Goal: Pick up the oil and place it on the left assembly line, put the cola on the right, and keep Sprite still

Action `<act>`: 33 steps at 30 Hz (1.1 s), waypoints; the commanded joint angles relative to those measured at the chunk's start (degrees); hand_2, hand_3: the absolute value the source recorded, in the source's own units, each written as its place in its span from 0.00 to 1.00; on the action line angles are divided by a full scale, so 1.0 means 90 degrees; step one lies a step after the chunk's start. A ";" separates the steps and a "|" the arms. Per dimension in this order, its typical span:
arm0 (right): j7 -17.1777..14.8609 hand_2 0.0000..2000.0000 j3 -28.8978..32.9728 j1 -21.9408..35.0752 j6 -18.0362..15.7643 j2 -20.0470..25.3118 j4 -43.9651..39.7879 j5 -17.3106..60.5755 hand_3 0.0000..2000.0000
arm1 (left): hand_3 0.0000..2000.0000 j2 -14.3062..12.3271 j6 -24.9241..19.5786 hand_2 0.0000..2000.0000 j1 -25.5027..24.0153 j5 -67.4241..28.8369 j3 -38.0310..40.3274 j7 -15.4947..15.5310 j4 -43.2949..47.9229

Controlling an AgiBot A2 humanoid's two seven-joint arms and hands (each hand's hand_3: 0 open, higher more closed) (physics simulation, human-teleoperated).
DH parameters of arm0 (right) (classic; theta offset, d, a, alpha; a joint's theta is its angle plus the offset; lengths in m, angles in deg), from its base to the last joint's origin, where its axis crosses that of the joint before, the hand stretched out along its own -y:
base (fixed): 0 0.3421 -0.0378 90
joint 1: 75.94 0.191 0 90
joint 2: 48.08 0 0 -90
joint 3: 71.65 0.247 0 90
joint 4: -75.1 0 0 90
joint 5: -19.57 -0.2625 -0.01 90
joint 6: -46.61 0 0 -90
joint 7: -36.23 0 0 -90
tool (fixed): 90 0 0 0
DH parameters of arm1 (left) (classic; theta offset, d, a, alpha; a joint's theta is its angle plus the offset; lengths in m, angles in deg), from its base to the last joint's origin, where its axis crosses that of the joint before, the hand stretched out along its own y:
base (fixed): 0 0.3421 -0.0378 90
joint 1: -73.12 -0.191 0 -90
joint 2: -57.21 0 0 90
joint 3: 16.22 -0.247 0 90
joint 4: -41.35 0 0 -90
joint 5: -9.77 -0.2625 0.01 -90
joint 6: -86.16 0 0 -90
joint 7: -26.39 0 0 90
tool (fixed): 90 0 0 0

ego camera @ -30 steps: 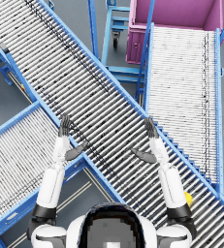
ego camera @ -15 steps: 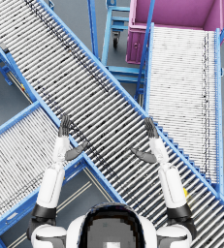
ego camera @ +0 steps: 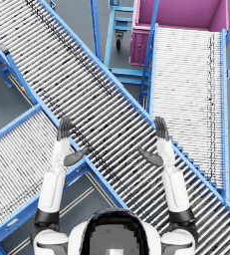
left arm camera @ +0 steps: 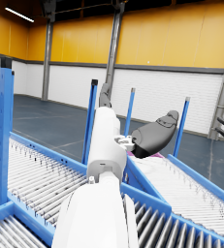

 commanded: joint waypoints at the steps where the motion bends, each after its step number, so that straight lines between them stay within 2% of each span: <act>1: 0.0009 0.00 0.0437 0.0215 0.0009 0.0085 0.0312 0.0000 0.00 | 0.00 -0.0106 -0.0009 0.00 0.0331 0.0000 0.0418 0.0009 0.0174; 5: 0.0026 0.00 0.0692 0.0323 0.0026 0.0163 0.0368 -0.0001 0.00 | 0.00 -0.0159 -0.0026 0.00 0.0362 0.0001 0.0686 0.0026 0.0236; 6: 0.0028 0.00 0.0751 0.0353 0.0027 0.0181 0.0442 -0.0001 0.00 | 0.00 -0.0174 -0.0028 0.00 0.0374 -0.0277 0.0732 0.0028 0.0272; 12: 0.0032 0.00 0.0997 0.0536 0.0031 0.0263 0.0659 0.1695 0.00 | 0.00 -0.0238 -0.0031 0.00 0.0556 -0.1979 0.1091 0.0031 0.0260; 15: 0.0032 0.00 0.1107 0.0671 0.0031 0.0294 0.0595 0.2151 0.00 | 0.00 -0.0262 -0.0032 0.00 0.0633 -0.2435 0.1161 0.0032 0.0263; 20: 0.0032 0.00 0.1333 0.0601 0.0031 0.0329 0.0649 0.2365 0.00 | 0.00 -0.0301 -0.0032 0.00 0.0573 -0.2650 0.1262 0.0032 0.0341; 33: 0.0032 0.00 0.1294 0.0642 0.0032 0.0423 0.0504 0.2413 0.00 | 0.00 -0.0398 -0.0032 0.00 0.0521 -0.2698 0.1294 0.0032 0.0336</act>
